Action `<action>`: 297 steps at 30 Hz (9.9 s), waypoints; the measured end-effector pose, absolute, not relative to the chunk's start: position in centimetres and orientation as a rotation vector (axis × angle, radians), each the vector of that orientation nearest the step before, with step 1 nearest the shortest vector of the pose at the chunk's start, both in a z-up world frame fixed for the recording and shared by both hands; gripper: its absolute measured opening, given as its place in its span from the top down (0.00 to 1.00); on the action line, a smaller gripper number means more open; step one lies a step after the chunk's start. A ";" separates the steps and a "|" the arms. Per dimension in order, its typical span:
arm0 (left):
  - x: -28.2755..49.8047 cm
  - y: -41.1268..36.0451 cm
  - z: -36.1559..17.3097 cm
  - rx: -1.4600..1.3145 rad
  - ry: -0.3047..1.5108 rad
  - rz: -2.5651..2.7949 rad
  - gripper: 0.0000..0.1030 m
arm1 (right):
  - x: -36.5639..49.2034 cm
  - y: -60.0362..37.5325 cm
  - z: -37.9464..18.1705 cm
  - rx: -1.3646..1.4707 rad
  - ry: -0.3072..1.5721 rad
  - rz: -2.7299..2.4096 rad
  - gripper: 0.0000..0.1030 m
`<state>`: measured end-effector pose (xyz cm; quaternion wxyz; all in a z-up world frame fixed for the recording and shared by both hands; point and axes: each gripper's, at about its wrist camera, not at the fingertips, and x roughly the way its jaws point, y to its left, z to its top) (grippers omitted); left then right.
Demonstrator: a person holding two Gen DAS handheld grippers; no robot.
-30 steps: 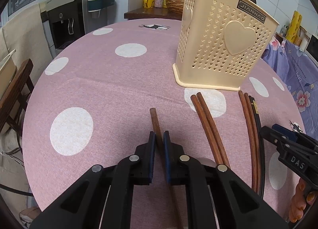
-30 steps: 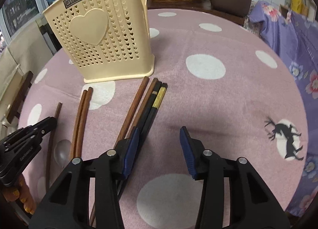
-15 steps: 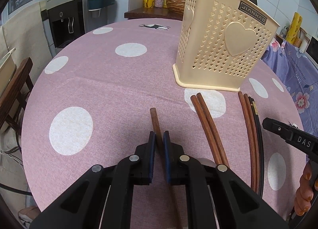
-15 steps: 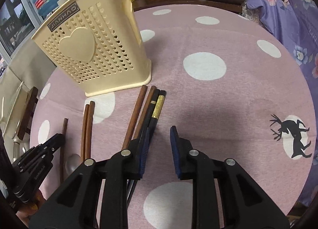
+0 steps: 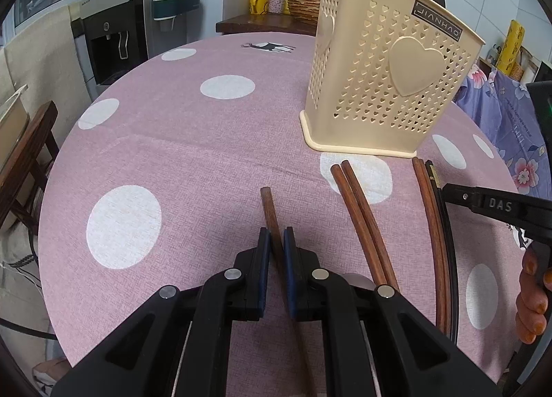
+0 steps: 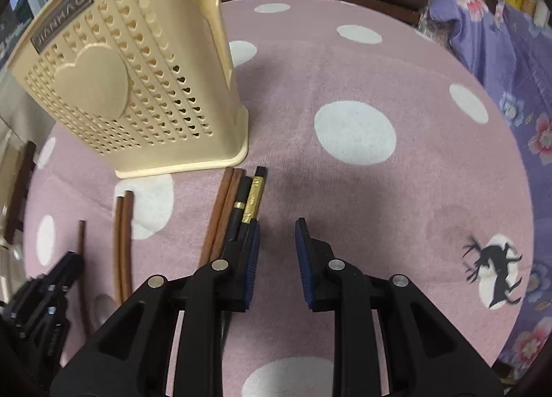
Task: Organize utensils
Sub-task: 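Grip a brown wooden chopstick with the left tool while the right tool grips a black chopstick, then lift the brown chopstick with the left tool while the right tool lifts the black chopstick, then lower the brown chopstick into the holder while the right tool lowers the black chopstick in, then open both tools and move them back to the chopsticks on the table, then grip a brown chopstick with the left tool while the right tool grips a black chopstick, then lower the brown chopstick into the holder while the right tool inserts the black chopstick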
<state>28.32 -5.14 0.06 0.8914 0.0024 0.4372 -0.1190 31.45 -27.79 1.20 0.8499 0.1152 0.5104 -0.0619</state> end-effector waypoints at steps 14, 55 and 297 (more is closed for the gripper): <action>28.3 -4.9 0.0 -0.003 0.906 -0.250 0.91 | 31.2 -27.2 1.3 0.228 1.074 -0.102 0.77; 30.5 -7.0 0.2 0.014 0.938 -0.174 0.92 | 32.7 -26.8 0.5 0.230 1.037 -0.223 0.92; 26.1 -5.3 14.1 -0.183 0.611 -0.338 0.92 | 21.8 -29.4 17.7 0.241 0.573 0.089 0.92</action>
